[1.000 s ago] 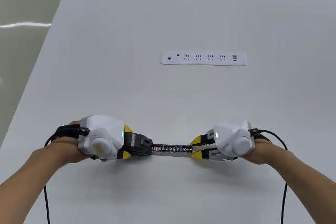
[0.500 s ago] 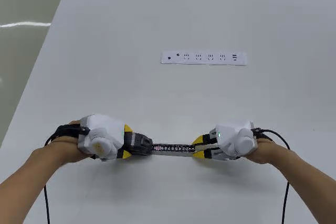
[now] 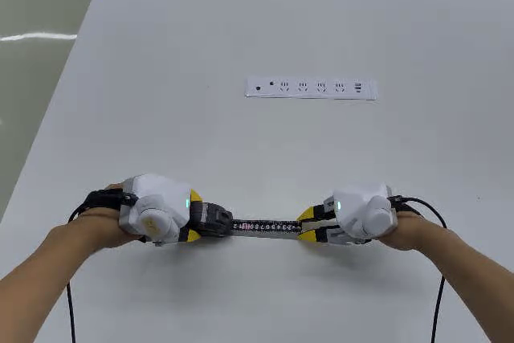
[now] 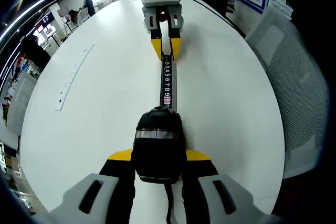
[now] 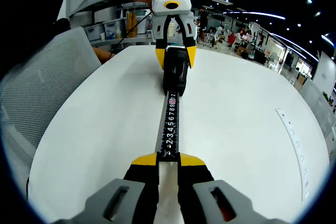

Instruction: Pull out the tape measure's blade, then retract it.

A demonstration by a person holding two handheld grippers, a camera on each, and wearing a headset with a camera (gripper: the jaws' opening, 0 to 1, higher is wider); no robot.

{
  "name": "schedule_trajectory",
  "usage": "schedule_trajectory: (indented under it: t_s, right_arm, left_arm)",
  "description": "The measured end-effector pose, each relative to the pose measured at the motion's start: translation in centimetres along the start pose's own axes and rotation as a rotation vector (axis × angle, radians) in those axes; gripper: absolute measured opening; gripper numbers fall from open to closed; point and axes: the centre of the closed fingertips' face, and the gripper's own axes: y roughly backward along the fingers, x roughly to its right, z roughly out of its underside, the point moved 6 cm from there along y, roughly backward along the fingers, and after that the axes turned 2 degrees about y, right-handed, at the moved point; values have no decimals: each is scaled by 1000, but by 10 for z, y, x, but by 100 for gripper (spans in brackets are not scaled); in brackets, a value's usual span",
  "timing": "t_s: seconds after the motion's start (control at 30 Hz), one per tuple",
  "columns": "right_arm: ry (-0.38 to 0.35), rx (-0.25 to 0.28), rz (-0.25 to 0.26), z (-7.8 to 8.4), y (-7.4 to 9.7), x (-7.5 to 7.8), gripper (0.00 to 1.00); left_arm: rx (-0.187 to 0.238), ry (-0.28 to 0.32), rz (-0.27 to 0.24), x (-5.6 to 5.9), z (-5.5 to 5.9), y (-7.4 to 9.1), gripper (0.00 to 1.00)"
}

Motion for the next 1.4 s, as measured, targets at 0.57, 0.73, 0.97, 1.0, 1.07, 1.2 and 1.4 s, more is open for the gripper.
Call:
schedule_trajectory:
  t_s: [0.57, 0.73, 0.97, 1.0, 1.07, 1.2, 1.4]
  right_arm:
    - [-6, -17, 3, 12, 12, -1, 11]
    - [-9, -20, 3, 13, 14, -2, 11]
    - [-10, -22, 3, 15, 17, -2, 11]
    - [-10, -22, 4, 15, 17, -2, 11]
    - [-9, -23, 4, 15, 18, -2, 11]
    - [-10, -23, 4, 17, 19, -2, 11]
    - [-8, -26, 5, 18, 21, -2, 11]
  left_arm:
    - [0, -3, 0, 0, -2, 1, 29]
    - [-1, -3, 0, 0, -2, 2, 29]
    - [-1, -4, 0, 1, -5, 4, 29]
    - [-1, -4, 0, 1, -5, 4, 29]
    - [-1, -4, 1, 1, -4, 3, 29]
    - [-1, -5, 1, 0, -3, 2, 29]
    - [-2, -5, 2, -1, 0, -1, 29]
